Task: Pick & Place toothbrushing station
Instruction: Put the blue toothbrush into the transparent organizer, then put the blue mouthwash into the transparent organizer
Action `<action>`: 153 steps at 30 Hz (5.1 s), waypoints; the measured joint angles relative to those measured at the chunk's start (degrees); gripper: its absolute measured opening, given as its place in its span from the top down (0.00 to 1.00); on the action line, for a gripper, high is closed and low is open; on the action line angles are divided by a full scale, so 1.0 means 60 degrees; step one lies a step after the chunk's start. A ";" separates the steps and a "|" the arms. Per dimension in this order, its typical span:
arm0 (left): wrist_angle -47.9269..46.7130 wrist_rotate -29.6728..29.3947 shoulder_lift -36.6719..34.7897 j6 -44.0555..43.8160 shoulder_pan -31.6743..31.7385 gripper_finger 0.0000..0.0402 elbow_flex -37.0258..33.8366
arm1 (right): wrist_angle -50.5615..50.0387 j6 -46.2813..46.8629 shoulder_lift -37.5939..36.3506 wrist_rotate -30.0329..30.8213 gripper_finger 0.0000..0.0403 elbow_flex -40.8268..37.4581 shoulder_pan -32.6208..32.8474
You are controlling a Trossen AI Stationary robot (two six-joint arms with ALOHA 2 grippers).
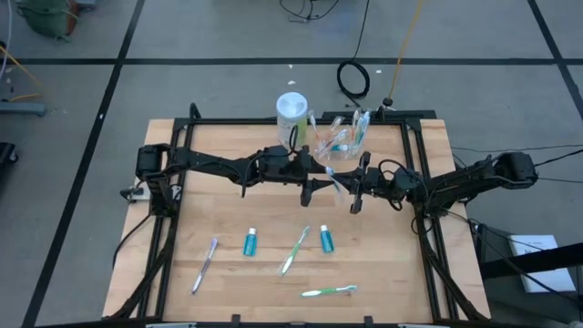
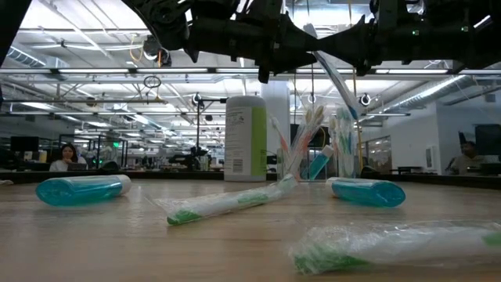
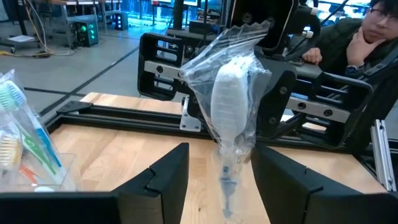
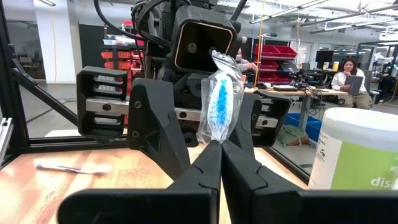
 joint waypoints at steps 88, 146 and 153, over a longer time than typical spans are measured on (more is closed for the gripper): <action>-0.1809 -0.1581 0.0525 0.0750 0.2390 0.66 0.0007 | -0.2029 0.0259 -0.0783 0.1173 0.67 0.0000 0.0328; -0.2813 -0.1989 -0.6881 -0.0703 0.0721 0.66 -0.6763 | -0.2463 0.2009 -0.0180 0.0491 0.67 0.0627 0.0342; -0.2407 -0.1996 -0.6762 -0.0848 0.0718 0.66 -0.7037 | -0.4675 0.2226 0.1939 0.0140 0.67 0.3079 0.0791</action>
